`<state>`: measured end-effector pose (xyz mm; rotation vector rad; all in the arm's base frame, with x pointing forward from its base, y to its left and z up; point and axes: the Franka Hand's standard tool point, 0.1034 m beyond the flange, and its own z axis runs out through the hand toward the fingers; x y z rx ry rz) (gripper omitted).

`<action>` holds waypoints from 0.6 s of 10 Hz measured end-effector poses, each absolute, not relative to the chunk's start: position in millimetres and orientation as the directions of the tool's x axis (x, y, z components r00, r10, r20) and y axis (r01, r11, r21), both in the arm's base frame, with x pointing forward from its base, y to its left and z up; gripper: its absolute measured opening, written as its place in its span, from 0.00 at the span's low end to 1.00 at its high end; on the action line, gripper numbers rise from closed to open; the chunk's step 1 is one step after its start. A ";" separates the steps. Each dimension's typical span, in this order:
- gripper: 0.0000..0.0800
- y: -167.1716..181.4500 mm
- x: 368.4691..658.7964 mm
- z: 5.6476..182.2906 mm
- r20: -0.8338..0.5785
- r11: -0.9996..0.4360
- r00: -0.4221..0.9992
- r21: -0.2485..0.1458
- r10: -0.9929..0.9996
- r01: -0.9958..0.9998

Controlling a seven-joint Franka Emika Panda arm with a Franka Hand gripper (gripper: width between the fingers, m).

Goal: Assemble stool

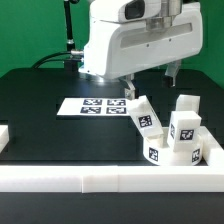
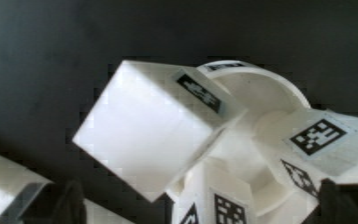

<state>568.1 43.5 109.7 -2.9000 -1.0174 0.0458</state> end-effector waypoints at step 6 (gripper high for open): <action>0.81 31.7 571.1 103.3 -0.024 -0.200 0.199 -0.046 0.980 0.979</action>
Offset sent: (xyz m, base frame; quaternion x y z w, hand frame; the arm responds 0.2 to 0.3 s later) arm 0.0027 0.0127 0.0005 -0.0028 0.0540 -0.3481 0.9359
